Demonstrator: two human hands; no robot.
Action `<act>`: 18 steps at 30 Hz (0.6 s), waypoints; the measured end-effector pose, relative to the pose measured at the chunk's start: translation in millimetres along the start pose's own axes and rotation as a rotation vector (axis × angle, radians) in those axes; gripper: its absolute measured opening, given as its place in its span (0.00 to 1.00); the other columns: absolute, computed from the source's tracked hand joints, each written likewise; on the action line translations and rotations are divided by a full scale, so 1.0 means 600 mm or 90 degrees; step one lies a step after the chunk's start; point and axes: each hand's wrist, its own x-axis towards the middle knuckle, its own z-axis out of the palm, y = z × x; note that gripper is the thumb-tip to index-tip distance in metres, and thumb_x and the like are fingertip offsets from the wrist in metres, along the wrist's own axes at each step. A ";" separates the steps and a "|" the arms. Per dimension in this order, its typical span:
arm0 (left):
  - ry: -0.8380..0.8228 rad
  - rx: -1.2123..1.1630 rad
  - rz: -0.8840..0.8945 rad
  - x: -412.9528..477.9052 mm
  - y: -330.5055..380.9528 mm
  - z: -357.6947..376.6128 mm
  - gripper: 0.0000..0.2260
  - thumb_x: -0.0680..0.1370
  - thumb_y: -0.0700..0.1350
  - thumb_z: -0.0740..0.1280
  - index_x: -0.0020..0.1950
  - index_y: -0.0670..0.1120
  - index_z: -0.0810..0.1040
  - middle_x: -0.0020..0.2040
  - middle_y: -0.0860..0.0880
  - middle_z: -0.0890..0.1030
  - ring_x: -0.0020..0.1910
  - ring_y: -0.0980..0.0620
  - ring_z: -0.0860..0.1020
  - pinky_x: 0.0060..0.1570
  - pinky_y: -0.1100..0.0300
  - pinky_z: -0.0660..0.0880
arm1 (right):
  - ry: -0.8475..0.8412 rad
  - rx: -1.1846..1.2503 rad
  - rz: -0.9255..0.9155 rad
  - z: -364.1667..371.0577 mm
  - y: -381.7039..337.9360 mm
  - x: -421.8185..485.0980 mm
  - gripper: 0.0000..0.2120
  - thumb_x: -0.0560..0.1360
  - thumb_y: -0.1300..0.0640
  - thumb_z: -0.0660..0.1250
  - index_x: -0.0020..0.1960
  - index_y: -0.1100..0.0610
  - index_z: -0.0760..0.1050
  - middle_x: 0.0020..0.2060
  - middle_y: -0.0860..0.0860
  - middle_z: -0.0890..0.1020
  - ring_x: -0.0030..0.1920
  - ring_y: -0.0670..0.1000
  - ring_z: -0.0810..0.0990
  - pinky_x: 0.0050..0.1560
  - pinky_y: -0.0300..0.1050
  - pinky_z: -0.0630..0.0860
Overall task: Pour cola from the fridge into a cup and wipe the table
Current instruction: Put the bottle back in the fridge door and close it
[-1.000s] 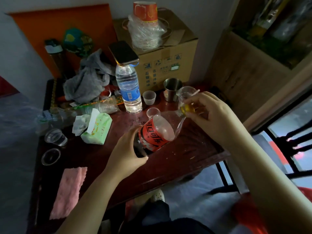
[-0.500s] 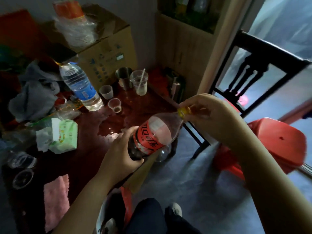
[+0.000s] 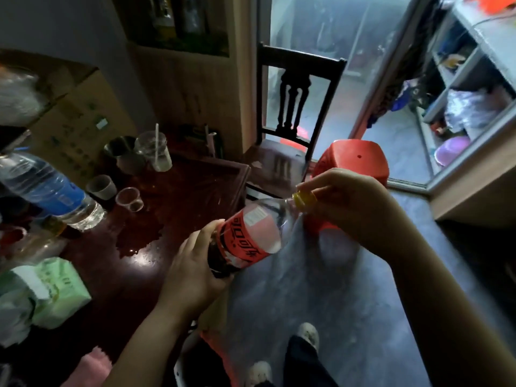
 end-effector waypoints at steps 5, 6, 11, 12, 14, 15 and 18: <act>-0.057 -0.044 0.070 -0.065 0.044 0.009 0.38 0.64 0.49 0.78 0.68 0.64 0.63 0.59 0.62 0.70 0.61 0.55 0.70 0.58 0.51 0.72 | 0.118 -0.050 0.034 -0.013 -0.036 -0.137 0.10 0.68 0.52 0.74 0.49 0.51 0.82 0.45 0.48 0.84 0.46 0.49 0.84 0.50 0.53 0.81; -0.071 -0.049 0.093 -0.075 0.058 0.013 0.38 0.64 0.49 0.78 0.68 0.64 0.62 0.58 0.62 0.70 0.61 0.55 0.70 0.57 0.52 0.73 | 0.144 -0.053 0.042 -0.021 -0.045 -0.165 0.10 0.69 0.53 0.74 0.49 0.53 0.82 0.44 0.48 0.84 0.45 0.49 0.84 0.50 0.53 0.81; -0.099 -0.065 0.223 -0.138 0.135 0.040 0.38 0.63 0.45 0.77 0.69 0.60 0.65 0.58 0.56 0.73 0.59 0.53 0.72 0.56 0.50 0.74 | 0.244 -0.083 0.065 -0.068 -0.092 -0.316 0.08 0.70 0.56 0.74 0.49 0.53 0.82 0.44 0.49 0.85 0.44 0.46 0.84 0.49 0.46 0.81; -0.102 -0.064 0.246 -0.154 0.152 0.048 0.38 0.63 0.45 0.76 0.69 0.58 0.66 0.59 0.55 0.74 0.59 0.53 0.73 0.56 0.50 0.74 | 0.266 -0.082 0.066 -0.075 -0.101 -0.352 0.07 0.70 0.57 0.74 0.48 0.52 0.82 0.44 0.49 0.85 0.44 0.46 0.84 0.47 0.42 0.81; -0.098 -0.056 0.291 -0.194 0.191 0.069 0.37 0.63 0.44 0.76 0.70 0.54 0.67 0.58 0.52 0.75 0.58 0.51 0.74 0.56 0.53 0.73 | 0.315 -0.089 0.071 -0.089 -0.113 -0.431 0.07 0.71 0.59 0.73 0.48 0.51 0.81 0.44 0.49 0.84 0.44 0.44 0.84 0.44 0.35 0.79; -0.097 -0.053 0.313 -0.219 0.213 0.082 0.37 0.63 0.43 0.76 0.70 0.53 0.68 0.58 0.51 0.76 0.57 0.50 0.74 0.55 0.53 0.73 | 0.339 -0.094 0.075 -0.095 -0.118 -0.474 0.07 0.71 0.59 0.73 0.48 0.50 0.81 0.45 0.48 0.84 0.44 0.43 0.84 0.43 0.33 0.77; -0.121 -0.051 0.372 -0.307 0.285 0.127 0.37 0.61 0.42 0.77 0.69 0.51 0.69 0.57 0.49 0.77 0.56 0.49 0.75 0.54 0.56 0.72 | 0.410 -0.087 0.104 -0.120 -0.133 -0.618 0.10 0.69 0.56 0.73 0.50 0.52 0.81 0.45 0.47 0.85 0.46 0.44 0.84 0.45 0.33 0.77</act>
